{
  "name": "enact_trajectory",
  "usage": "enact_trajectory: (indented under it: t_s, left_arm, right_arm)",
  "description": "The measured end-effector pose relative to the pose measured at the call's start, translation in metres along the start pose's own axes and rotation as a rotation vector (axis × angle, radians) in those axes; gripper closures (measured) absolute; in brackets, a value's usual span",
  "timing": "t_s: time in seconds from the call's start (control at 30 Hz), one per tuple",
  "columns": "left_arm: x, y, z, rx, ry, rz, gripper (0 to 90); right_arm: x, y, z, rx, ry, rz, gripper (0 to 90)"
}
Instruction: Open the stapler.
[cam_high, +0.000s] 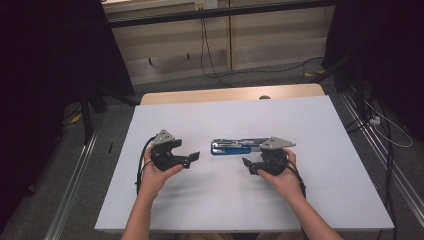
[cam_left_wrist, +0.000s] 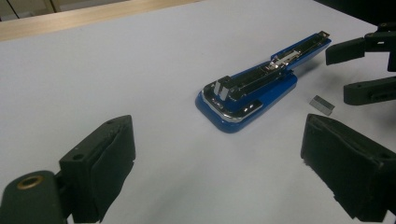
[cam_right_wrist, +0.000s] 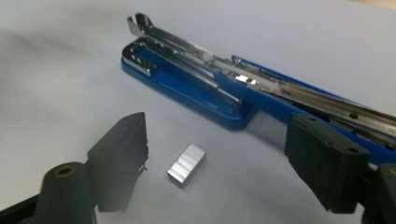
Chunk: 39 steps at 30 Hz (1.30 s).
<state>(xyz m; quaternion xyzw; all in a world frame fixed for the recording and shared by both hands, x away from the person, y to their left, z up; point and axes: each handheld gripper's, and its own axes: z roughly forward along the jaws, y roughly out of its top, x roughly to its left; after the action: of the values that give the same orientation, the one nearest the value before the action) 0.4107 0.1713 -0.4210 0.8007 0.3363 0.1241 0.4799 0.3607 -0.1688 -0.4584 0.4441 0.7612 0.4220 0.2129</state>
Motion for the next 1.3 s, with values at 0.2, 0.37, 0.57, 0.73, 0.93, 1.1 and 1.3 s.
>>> enact_trajectory:
  t_s: [0.2,0.37,0.57,0.73,0.93,1.1,1.3]
  left_arm:
    - [0.000,-0.002,-0.001,0.007,0.006,-0.001,9.6]
    - [0.002,-0.002,0.000,0.016,0.011,0.015,9.6]
    - [0.004,-0.002,-0.002,0.002,0.019,0.007,9.6]
    - [0.004,-0.003,-0.003,0.008,0.014,0.002,9.5]
    - [0.006,-0.002,-0.006,0.007,0.024,0.003,9.5]
    - [0.006,-0.003,-0.006,0.005,0.027,0.003,9.6]
    - [0.006,-0.003,-0.005,0.007,0.026,0.007,9.7]
  right_arm:
    - [0.004,-0.003,0.002,0.048,0.012,-0.007,38.7]
    - [0.009,-0.006,0.005,0.077,0.000,-0.023,48.2]
    - [0.010,-0.008,0.006,0.090,0.007,-0.040,55.1]
    - [0.013,-0.008,0.006,0.101,0.016,-0.052,61.8]
    - [0.015,-0.007,0.008,0.115,0.015,-0.059,64.5]
    - [0.015,-0.007,0.008,0.116,0.013,-0.056,68.7]
    - [0.012,-0.007,0.008,0.118,0.025,-0.048,75.4]
